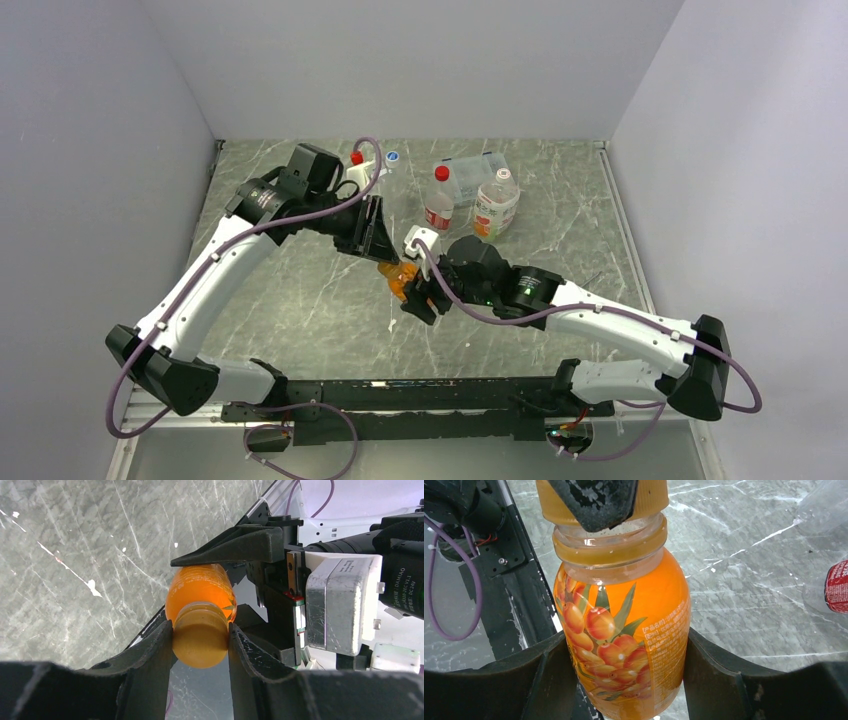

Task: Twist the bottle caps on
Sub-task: Screw the bottle cap onto the plastic bottle.

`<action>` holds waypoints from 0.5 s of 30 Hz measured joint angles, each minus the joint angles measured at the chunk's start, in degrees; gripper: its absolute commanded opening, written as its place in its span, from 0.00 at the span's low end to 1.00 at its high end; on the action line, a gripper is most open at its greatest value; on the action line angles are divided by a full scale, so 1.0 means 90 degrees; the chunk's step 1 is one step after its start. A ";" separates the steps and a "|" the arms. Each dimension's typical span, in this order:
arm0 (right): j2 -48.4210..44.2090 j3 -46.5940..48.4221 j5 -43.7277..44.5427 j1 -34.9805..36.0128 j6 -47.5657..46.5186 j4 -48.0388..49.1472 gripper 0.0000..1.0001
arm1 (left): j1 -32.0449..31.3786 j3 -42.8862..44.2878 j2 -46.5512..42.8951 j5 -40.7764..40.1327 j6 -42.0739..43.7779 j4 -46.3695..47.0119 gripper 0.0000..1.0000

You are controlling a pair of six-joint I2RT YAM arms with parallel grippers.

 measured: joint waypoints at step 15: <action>0.0063 0.0367 -0.1469 -0.0401 -0.0034 -0.0403 0.33 | -0.0005 0.0216 -0.0085 0.0296 0.0211 -0.0294 0.05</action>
